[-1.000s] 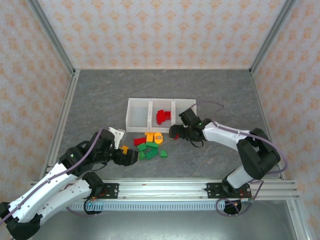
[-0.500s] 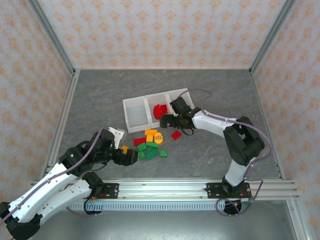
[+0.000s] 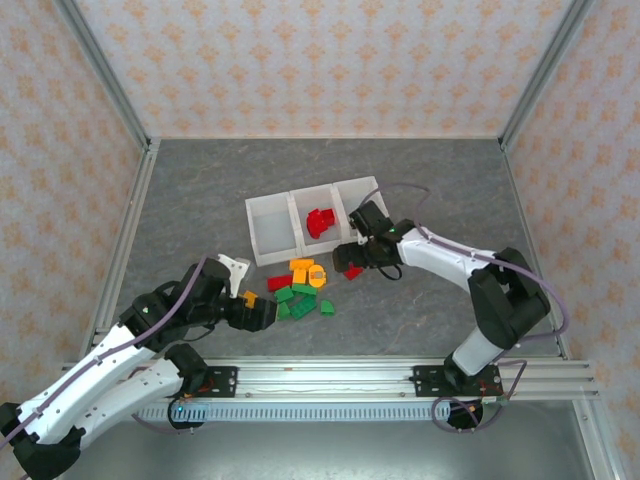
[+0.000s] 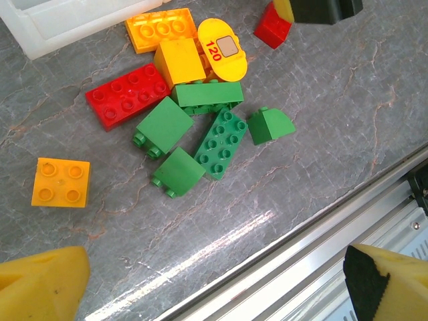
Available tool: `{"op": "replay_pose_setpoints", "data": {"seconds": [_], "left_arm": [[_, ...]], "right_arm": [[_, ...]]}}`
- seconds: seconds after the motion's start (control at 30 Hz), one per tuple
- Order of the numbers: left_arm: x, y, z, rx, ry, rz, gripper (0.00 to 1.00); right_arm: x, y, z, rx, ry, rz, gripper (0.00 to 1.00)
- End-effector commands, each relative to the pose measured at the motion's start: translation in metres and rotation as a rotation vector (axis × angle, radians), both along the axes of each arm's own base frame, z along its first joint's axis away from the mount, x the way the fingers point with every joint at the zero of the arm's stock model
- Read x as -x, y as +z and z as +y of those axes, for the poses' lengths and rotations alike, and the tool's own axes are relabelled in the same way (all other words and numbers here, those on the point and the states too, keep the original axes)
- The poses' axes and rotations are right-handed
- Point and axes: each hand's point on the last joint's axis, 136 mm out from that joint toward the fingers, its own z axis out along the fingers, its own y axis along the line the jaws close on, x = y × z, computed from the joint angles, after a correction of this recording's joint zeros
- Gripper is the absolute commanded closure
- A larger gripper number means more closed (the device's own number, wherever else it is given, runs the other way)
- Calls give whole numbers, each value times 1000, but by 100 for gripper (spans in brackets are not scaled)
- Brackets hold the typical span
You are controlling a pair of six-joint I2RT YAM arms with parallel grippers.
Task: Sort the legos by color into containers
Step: Pick up the lego from the center of the table.
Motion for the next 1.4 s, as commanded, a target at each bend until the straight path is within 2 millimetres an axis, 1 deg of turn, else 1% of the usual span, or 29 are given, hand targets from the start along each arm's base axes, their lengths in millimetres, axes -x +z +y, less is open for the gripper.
{"op": "replay_pose_setpoints", "data": {"seconds": [0.0,0.23,0.4,0.53,0.7,0.9,1.07,1.2,1.3,1.37], "left_arm": [[-4,8,-3,14,7,-24,1],[-4,8,-3,16,3,-25,1],[-2,9,-4,21,-4,-26,1],[-2,11,-4,28,-7,-31,1],[-1,10,-5,30,-14,-27,1],[-1,8,-6,24,-17,-19,2],[-1,8,-6,28,-21,-18,3],[-1,8,-7,28,-21,-18,3],[-1,8,-7,28,-22,-17,3],[-1,7,-7,27,-25,-16,3]], "right_arm": [[6,-10,-1,66,67,43,3],[-2,-16,3,123,115,56,5],[-4,-28,5,169,146,85,7],[-6,-32,7,187,161,92,9],[-5,-40,0,234,159,107,13],[-6,-50,-5,265,141,111,18],[-5,-62,-7,330,152,127,26],[2,-65,-5,352,163,133,33],[2,-64,-12,385,130,117,37],[1,-64,-19,420,99,108,43]]}}
